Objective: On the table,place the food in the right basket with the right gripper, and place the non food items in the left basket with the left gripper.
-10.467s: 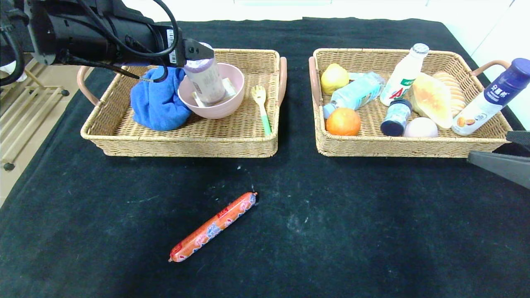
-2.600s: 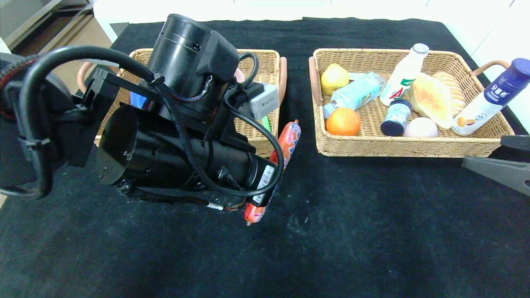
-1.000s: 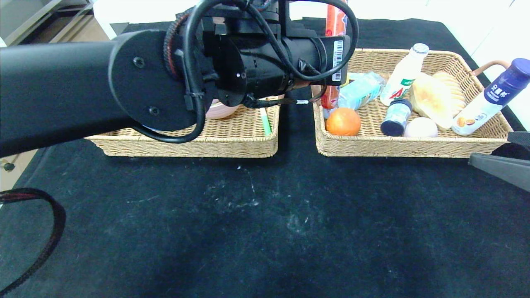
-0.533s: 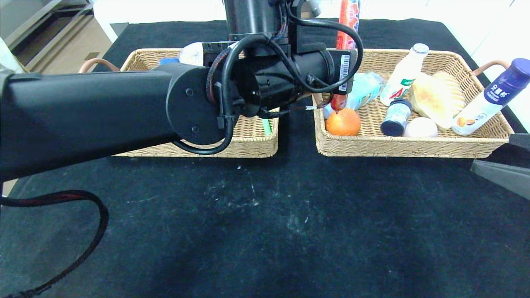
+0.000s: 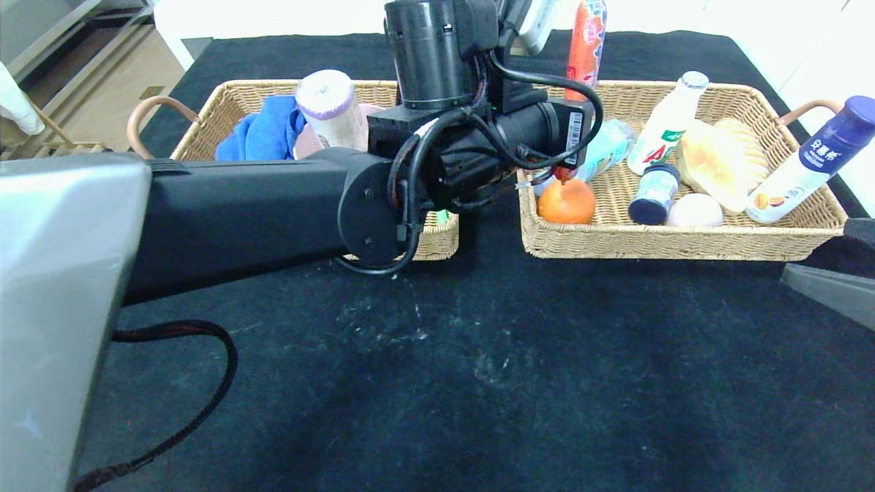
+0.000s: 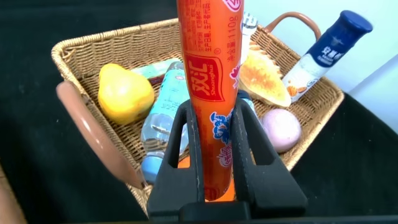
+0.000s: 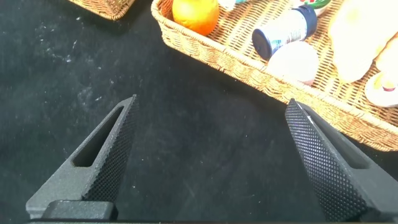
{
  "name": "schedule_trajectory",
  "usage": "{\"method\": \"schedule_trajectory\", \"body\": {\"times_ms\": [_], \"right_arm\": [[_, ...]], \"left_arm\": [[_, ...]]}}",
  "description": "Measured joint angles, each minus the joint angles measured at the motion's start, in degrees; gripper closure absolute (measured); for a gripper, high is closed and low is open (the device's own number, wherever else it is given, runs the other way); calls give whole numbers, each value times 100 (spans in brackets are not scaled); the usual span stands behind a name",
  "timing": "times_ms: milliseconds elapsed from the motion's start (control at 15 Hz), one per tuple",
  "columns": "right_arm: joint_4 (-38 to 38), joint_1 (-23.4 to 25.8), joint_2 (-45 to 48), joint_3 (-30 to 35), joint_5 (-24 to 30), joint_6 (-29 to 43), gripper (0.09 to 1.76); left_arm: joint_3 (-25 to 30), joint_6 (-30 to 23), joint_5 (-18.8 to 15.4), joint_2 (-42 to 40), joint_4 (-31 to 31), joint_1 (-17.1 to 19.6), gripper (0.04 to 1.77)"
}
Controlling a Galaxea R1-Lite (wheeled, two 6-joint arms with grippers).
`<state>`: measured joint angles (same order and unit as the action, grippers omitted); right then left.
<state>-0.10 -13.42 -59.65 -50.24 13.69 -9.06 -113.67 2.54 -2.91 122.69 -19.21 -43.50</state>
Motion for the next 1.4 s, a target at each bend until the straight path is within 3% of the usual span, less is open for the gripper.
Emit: {"method": "schedule_trajectory", "body": {"times_ms": [400, 667, 867, 1400], "right_arm": [[-4, 0, -22, 21, -2, -4, 14], [-11, 9, -41, 18, 0, -1, 14], [-23, 15, -52, 16, 0, 0, 14], [-21, 22, -62, 13, 0, 0, 14]], "left_arm": [[-22, 62, -9, 127, -49, 78, 146], [-22, 173, -15, 135, -21, 102, 94], [-15, 173, -15, 135, 28, 105, 67], [-15, 176, 0, 123, 76, 105, 31]]}}
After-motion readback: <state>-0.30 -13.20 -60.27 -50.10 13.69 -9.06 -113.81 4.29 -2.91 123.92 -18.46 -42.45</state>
